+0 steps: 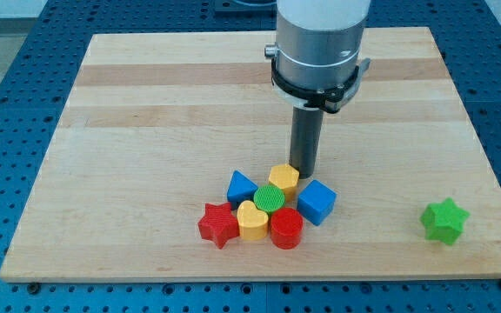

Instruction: Move the red circle into the group blocks

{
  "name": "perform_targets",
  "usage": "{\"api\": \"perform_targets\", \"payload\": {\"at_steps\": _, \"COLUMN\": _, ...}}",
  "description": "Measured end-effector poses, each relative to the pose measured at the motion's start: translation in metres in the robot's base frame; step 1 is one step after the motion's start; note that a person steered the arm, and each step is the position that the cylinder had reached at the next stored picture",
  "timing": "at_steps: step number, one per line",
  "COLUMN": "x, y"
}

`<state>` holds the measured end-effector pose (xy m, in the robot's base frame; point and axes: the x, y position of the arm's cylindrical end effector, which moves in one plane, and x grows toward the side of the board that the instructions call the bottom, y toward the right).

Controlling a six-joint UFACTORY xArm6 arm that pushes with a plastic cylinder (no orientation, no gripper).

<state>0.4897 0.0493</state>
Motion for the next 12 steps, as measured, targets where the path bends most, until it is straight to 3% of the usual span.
{"api": "perform_targets", "payload": {"at_steps": 4, "x": 0.009, "y": 0.069}}
{"api": "perform_targets", "payload": {"at_steps": 7, "x": 0.082, "y": 0.076}}
{"api": "perform_targets", "payload": {"at_steps": 9, "x": 0.129, "y": 0.040}}
{"api": "perform_targets", "payload": {"at_steps": 12, "x": 0.091, "y": -0.035}}
